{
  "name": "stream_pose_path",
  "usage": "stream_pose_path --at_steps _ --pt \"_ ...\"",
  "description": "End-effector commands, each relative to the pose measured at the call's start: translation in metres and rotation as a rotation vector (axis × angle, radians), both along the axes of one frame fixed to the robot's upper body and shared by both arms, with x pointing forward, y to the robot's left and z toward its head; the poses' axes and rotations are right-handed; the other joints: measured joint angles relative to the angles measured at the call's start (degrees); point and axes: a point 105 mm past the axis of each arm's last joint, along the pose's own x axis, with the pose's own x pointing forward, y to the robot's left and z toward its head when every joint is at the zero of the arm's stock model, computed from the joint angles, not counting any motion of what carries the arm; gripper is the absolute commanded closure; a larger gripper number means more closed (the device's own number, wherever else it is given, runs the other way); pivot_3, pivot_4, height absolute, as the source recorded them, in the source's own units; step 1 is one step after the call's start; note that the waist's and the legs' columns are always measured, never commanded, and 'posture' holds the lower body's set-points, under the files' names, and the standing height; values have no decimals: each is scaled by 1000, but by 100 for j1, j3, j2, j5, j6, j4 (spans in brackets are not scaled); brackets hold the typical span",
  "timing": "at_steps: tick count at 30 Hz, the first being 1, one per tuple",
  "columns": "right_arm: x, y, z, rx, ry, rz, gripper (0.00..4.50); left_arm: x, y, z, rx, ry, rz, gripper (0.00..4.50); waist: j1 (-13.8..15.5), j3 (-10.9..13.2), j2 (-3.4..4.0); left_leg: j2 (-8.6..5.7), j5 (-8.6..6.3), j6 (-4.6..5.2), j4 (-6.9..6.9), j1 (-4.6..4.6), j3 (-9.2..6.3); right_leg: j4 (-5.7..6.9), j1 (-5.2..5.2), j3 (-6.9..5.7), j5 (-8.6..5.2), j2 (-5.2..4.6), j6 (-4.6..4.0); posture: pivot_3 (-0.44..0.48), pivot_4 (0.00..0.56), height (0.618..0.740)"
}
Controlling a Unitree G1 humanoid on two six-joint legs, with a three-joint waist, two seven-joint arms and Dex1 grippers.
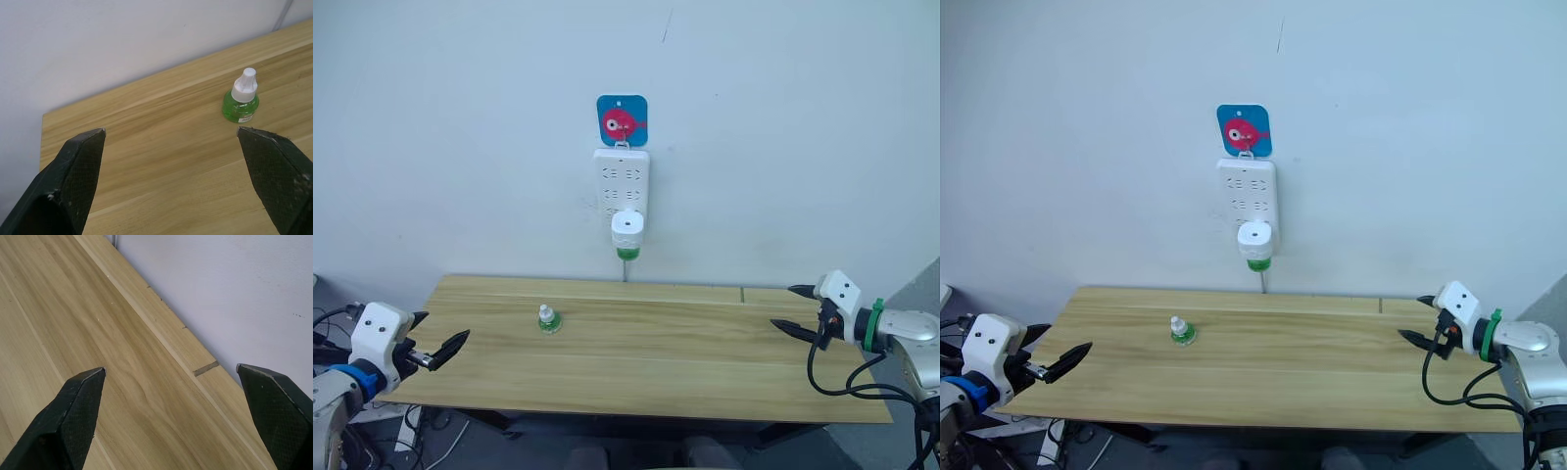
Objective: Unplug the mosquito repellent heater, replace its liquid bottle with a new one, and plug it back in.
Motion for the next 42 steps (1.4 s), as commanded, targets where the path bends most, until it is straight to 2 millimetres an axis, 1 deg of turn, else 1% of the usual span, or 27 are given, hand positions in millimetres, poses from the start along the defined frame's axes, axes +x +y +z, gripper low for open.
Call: stream_pose_path --at_steps 1,4,11,16,20,23,26,27,33,35,38,40,42 --pt "3 -4 19 -1 -64 0 30 7 -4 12 17 -31 -31 0 0 -1 0 0 0 0 0 0 0 0 0 0 0 0 0 87 2 724" --pt "2 -5 19 1 -67 -11 30 10 -3 12 26 -29 -38 0 0 -2 0 -1 0 0 0 0 -1 0 1 0 0 0 0 85 3 724" --pt "1 -5 19 4 -68 -16 30 11 -7 13 -14 -31 -73 0 -14 -6 -1 -2 0 0 0 1 -3 -1 3 -1 0 0 0 84 4 724" --pt "-1 -3 20 8 -69 -11 30 11 -3 12 23 -38 -47 0 -17 -7 0 -2 0 0 0 2 -4 -1 4 -1 0 0 0 84 8 724" --pt "-1 -2 20 8 -68 -7 30 10 -5 11 25 -43 -62 0 -15 -7 0 -2 0 0 0 2 -6 -1 5 -2 0 0 0 84 8 724" --pt "-1 -2 21 9 -69 -6 30 11 -6 20 -24 -97 -79 0 -15 -7 0 -2 0 0 0 2 -6 -1 6 -2 -1 0 0 84 8 724" --pt "-1 -1 22 10 -69 -5 30 14 -5 36 -126 -173 -82 0 -14 -7 0 -2 0 0 0 2 -7 -1 5 -5 -1 0 -1 82 9 724" --pt "-1 -1 22 10 -69 -5 30 14 -6 39 -132 -183 -105 0 -14 -7 0 -2 0 0 0 1 -8 -1 5 -6 -1 0 -1 82 9 724" --pt "-1 0 23 13 -74 -8 30 14 -7 42 -203 -167 -133 0 -31 -9 4 -2 0 0 1 2 -9 0 6 -8 -1 0 0 67 9 724" --pt "-2 0 24 15 -77 -9 30 16 -7 44 -167 -172 -139 0 -41 -9 4 -2 0 0 1 2 -9 -1 6 -8 -1 0 0 61 11 724" --pt "-3 1 26 20 -85 -12 30 25 -13 49 -118 -196 -152 0 -56 -9 4 -2 0 0 1 1 -11 -1 6 -8 -2 0 0 49 18 724" --pt "-4 6 33 35 -104 -6 30 33 -32 56 -160 -212 -205 0 -58 -5 2 -3 0 0 2 1 -11 -1 8 -8 -2 0 0 30 27 724" --pt "-8 16 43 55 -134 16 30 43 -58 66 -216 -217 -284 0 -62 1 8 -5 0 0 2 -3 -16 -2 8 -7 -3 0 3 -1 37 724"
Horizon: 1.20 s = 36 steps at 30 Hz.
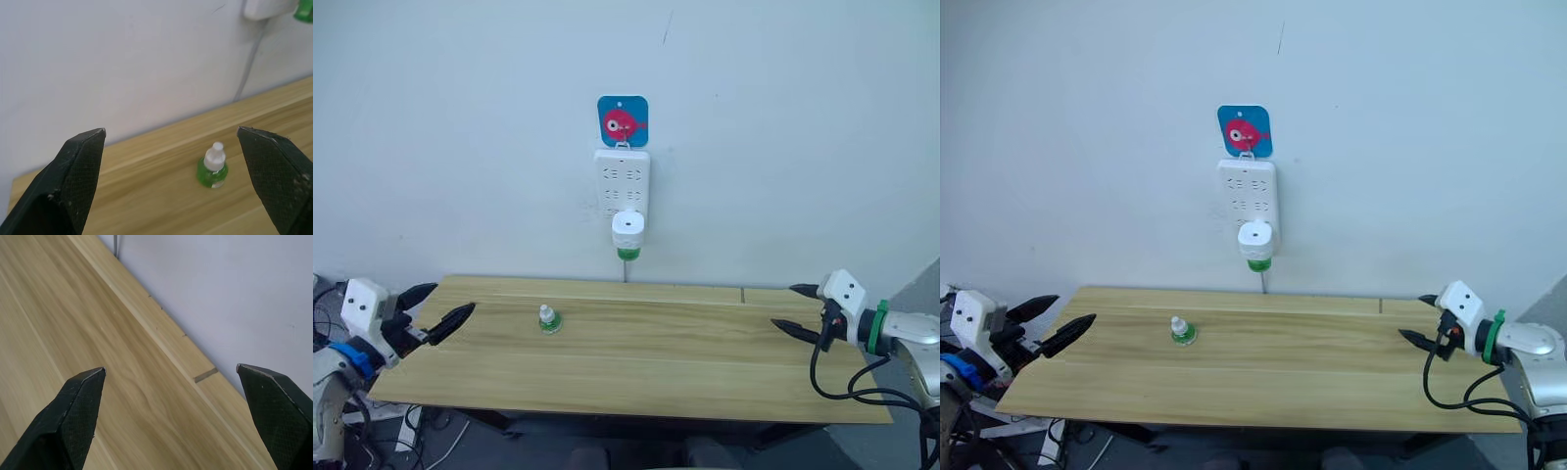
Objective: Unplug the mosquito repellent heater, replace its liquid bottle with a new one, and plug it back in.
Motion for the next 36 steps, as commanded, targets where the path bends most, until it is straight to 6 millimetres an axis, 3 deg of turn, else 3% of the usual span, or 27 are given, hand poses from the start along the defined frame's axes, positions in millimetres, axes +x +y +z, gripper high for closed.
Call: stream_pose_path --at_steps 1,6,12,17,26,36 --pt "-1 15 32 31 -106 33 30 17 -40 30 -41 -63 -132 0 -9 7 7 -2 0 0 2 -4 -3 0 1 0 -1 0 2 -7 40 724" --pt "-16 51 56 98 -141 93 30 40 -79 55 -61 -99 -236 0 -139 47 30 -1 0 0 1 0 -15 0 7 -3 -2 5 5 -69 67 724" --pt "-25 94 83 181 -180 90 30 68 -89 71 -56 -130 -239 0 -443 147 48 -1 0 0 3 -3 -25 1 10 -4 -1 11 6 -133 101 724" --pt "-23 114 94 168 -210 28 30 85 -91 68 -66 -137 -229 0 -668 240 41 -1 0 0 3 -10 -34 -2 8 -5 0 13 9 -155 113 724" --pt "-24 134 104 197 -217 31 30 103 -91 60 -71 -132 -246 0 -780 324 34 -1 0 0 0 -35 -64 -6 -3 -32 0 14 8 -174 114 724" --pt "-26 140 101 197 -209 52 30 122 -92 65 -74 -148 -266 0 -830 353 18 -2 1 0 3 -53 -77 -9 -8 -46 -1 13 9 -178 108 724"
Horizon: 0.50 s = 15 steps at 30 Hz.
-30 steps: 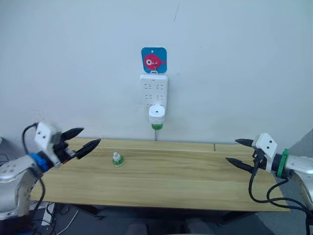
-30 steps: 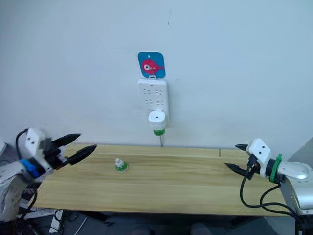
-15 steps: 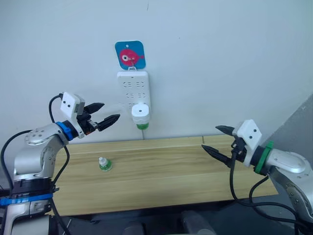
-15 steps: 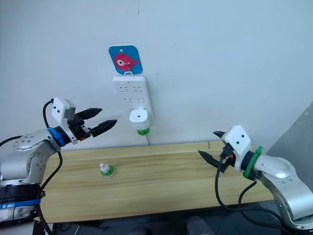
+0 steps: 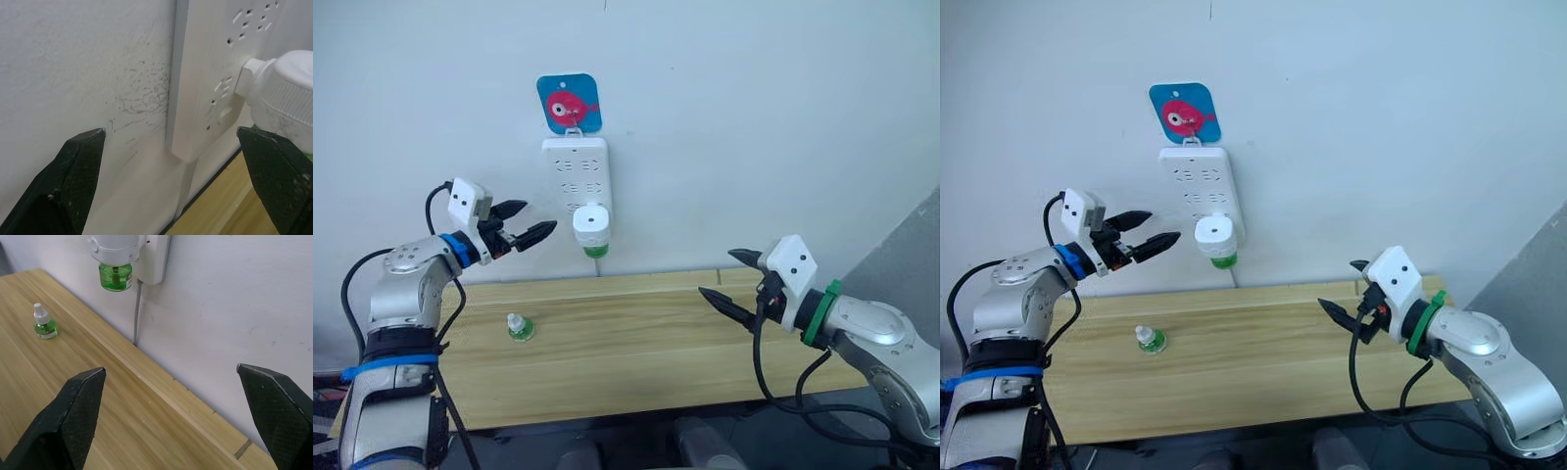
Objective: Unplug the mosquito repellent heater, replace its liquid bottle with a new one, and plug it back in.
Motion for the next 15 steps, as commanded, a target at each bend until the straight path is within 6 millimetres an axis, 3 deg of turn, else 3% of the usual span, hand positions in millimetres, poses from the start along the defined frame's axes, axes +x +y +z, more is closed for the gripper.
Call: stream_pose_path --at_steps 1,4,7,15 --pt "-3 6 12 8 -55 28 30 6 -5 12 7 -46 -33 0 -19 1 0 0 0 0 0 -1 0 0 -2 -1 0 0 0 -178 108 724" --pt "-3 9 13 9 -55 36 0 10 -7 13 4 -48 -46 549 -10 9 -5 -1 1 0 2 -3 -11 1 1 -8 0 0 0 -184 105 724" --pt "-3 11 14 12 -56 43 0 14 -9 11 13 -44 -47 1400 -37 12 -7 -3 1 -1 4 -5 -11 0 2 -7 0 0 1 -186 106 724" --pt "-4 17 20 24 -62 61 0 20 -19 11 19 -44 -87 1400 -37 23 -6 -3 2 -1 5 -10 -24 2 2 -18 0 0 1 -193 106 724"
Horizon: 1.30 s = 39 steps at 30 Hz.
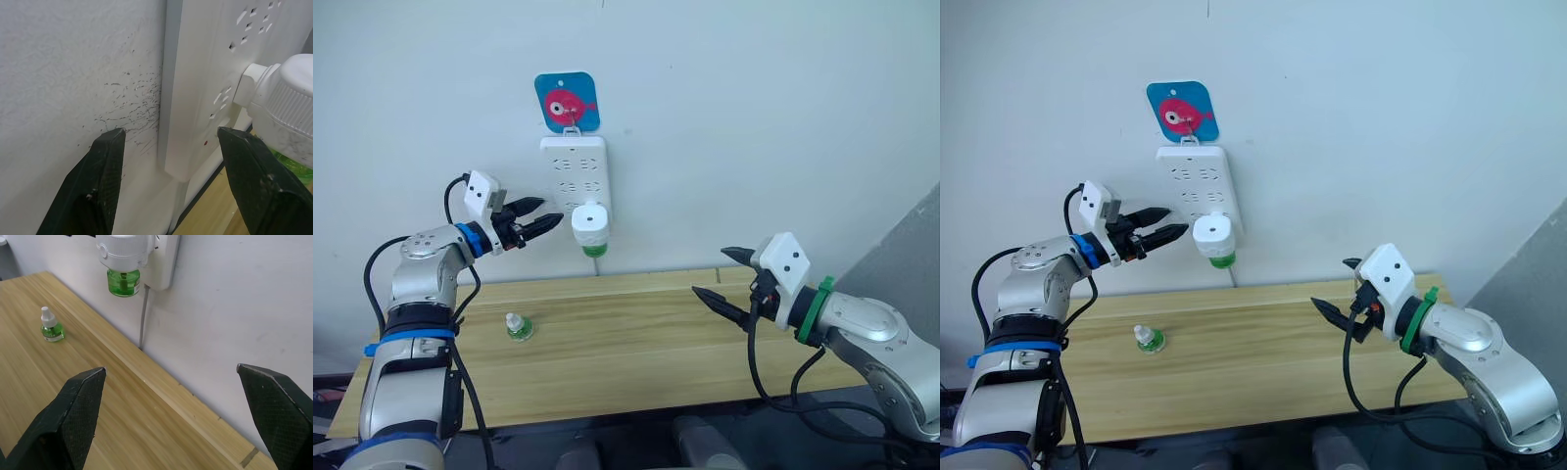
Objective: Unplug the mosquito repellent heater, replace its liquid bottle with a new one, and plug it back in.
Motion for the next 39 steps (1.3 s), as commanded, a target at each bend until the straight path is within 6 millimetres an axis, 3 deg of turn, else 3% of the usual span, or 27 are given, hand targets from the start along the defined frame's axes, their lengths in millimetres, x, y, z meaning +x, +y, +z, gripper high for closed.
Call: stream_pose_path --at_steps 1,8,20,35,39 --pt "-5 8 14 11 -55 30 0 5 -10 14 15 -48 -34 1400 9 3 -1 -2 0 0 1 -1 -1 0 1 1 0 0 0 -194 106 724" --pt "-4 10 17 14 -55 34 0 7 -27 14 14 -11 -124 1400 36 8 -3 -9 1 -1 7 -17 -14 -2 -1 -3 0 -1 2 -194 108 724" --pt "-4 13 19 26 -52 38 0 12 -33 17 34 5 -170 1400 -29 17 4 -8 2 0 6 -41 -26 1 -26 -14 1 1 1 -204 106 724" --pt "-9 23 20 80 -33 108 0 4 -52 34 0 -12 -318 1400 -36 22 5 -8 2 0 -1 -51 -39 -1 -31 -29 0 1 0 -206 103 724" --pt "-6 27 25 116 -36 130 0 4 -53 34 -4 -11 -322 2296 -39 22 6 -7 2 0 0 -51 -43 0 -30 -33 0 1 0 -204 101 724"
